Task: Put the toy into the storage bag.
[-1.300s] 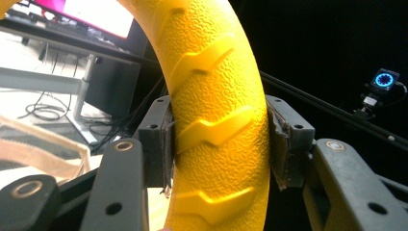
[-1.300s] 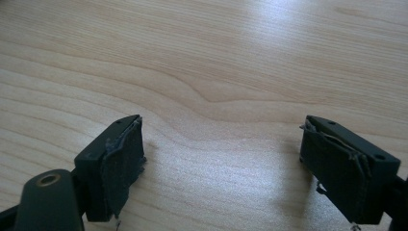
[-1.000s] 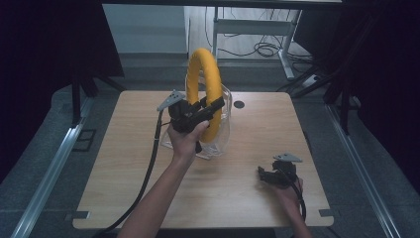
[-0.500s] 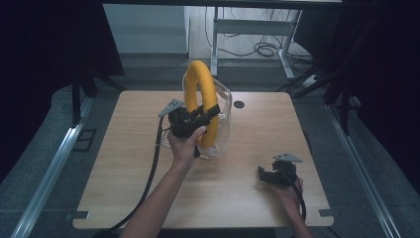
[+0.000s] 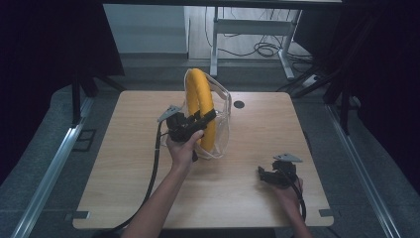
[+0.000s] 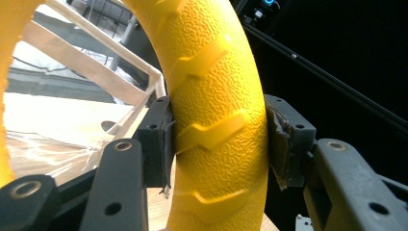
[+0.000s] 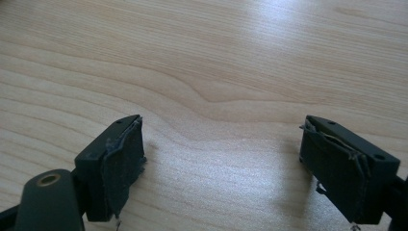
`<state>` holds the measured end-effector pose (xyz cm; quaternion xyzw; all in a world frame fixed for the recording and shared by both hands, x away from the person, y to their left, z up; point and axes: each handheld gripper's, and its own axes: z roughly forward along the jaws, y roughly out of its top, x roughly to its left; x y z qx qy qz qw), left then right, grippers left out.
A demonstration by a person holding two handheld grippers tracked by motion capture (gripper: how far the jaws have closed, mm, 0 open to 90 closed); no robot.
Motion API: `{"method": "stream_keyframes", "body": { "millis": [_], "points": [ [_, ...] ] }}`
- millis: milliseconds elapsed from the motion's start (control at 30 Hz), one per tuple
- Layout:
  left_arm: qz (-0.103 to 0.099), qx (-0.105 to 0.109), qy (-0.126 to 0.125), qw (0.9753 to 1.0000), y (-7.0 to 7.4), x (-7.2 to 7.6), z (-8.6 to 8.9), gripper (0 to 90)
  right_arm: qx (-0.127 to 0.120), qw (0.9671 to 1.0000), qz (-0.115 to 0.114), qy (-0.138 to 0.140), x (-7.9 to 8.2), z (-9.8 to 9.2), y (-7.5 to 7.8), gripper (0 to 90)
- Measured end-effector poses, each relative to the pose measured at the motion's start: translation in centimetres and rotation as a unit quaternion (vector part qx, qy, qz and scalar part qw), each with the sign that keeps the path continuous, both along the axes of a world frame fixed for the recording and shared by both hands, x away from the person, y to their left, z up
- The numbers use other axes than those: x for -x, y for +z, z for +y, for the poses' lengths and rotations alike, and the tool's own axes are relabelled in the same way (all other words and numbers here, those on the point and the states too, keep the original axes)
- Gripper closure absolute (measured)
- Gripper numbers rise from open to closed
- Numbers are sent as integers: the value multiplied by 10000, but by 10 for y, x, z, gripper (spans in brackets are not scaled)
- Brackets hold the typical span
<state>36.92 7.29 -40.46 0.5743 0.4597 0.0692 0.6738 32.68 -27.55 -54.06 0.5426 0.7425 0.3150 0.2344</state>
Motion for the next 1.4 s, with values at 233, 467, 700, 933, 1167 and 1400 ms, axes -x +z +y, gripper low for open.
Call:
{"method": "stream_keyframes", "body": {
  "millis": [233, 467, 700, 933, 1167, 1400],
  "points": [
    [107, -19, 154, 9998, 1, -6, 8, 496, 0, 10000, -1, 0, 0, 0, 0, 154],
    [75, -281, 285, 9992, 7, -10, 5, 463, 4, 10000, -6, 4, 0, 0, 0, 154],
    [98, -295, 284, 9991, 11, -8, 11, 393, 5, 10000, -6, 4, 0, 0, 0, 155],
    [-10, -473, 51, 9989, 14, 4, 15, 338, -4, 10000, -2, 1, 0, 0, 0, 158],
    [-57, -588, -98, 9982, 11, 15, 25, 305, 8, 10000, 7, 5, 0, 0, 0, 158],
    [-90, -847, -65, 9963, 8, 24, 41, 299, -7, 10000, 13, -11, 0, 0, 0, 159]
  ]
}}
